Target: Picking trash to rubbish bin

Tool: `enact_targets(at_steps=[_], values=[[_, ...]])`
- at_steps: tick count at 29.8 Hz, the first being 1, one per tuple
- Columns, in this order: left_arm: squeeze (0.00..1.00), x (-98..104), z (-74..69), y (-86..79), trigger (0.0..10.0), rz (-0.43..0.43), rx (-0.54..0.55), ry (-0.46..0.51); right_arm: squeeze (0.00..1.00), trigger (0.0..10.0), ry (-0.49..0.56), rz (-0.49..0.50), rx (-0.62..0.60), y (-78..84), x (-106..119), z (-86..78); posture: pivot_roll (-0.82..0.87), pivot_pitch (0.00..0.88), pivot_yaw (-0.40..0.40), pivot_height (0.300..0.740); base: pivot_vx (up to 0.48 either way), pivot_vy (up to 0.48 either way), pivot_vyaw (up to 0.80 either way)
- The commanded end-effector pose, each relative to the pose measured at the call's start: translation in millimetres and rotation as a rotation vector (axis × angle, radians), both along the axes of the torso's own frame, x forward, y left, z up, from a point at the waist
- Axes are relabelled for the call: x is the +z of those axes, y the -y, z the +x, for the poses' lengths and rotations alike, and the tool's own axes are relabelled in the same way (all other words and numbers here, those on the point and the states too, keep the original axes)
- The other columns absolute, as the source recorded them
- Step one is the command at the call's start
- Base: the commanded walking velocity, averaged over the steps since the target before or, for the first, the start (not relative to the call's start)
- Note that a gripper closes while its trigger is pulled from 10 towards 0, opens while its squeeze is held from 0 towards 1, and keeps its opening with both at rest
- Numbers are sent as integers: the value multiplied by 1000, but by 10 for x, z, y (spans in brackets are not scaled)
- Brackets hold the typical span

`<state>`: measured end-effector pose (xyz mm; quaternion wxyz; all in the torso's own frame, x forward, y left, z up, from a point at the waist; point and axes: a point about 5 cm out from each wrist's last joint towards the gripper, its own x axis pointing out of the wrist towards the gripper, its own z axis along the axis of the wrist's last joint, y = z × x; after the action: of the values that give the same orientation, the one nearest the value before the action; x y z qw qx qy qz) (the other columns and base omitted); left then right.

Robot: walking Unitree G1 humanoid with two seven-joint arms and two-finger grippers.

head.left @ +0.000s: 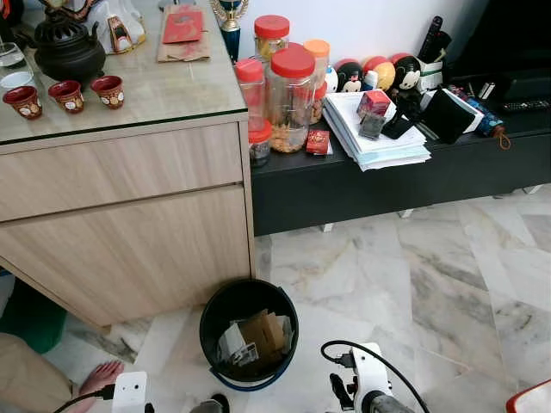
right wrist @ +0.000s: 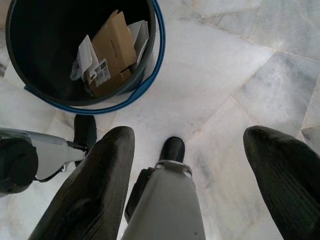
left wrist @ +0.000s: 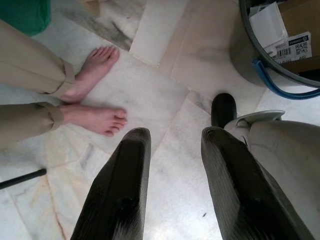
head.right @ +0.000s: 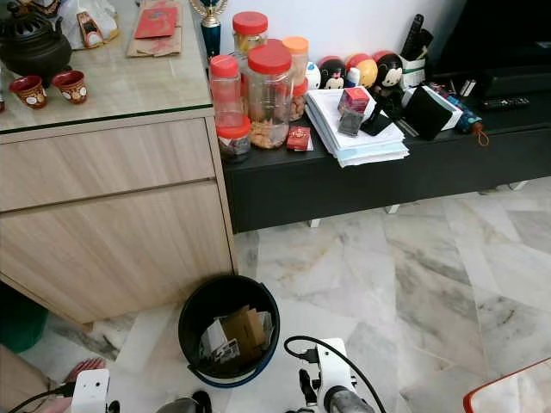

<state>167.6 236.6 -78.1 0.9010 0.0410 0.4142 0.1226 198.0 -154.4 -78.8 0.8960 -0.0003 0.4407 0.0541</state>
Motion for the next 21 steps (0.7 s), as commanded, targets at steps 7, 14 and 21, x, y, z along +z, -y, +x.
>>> enact_targets(at_steps=[7,14,21], values=[[0,-47,-93,3,10000,-12,19,-33,0,10000,-25,10,1,-18,-33,-59,123,127,-30,740,-277,0,0],[0,-51,-99,10,10000,-15,23,-35,0,10000,-24,12,3,-20,-31,-56,121,131,-33,740,-275,0,0],[0,-52,-97,18,10000,-16,24,-33,0,10000,-24,11,11,-22,-32,-59,122,136,-36,740,-276,0,0]])
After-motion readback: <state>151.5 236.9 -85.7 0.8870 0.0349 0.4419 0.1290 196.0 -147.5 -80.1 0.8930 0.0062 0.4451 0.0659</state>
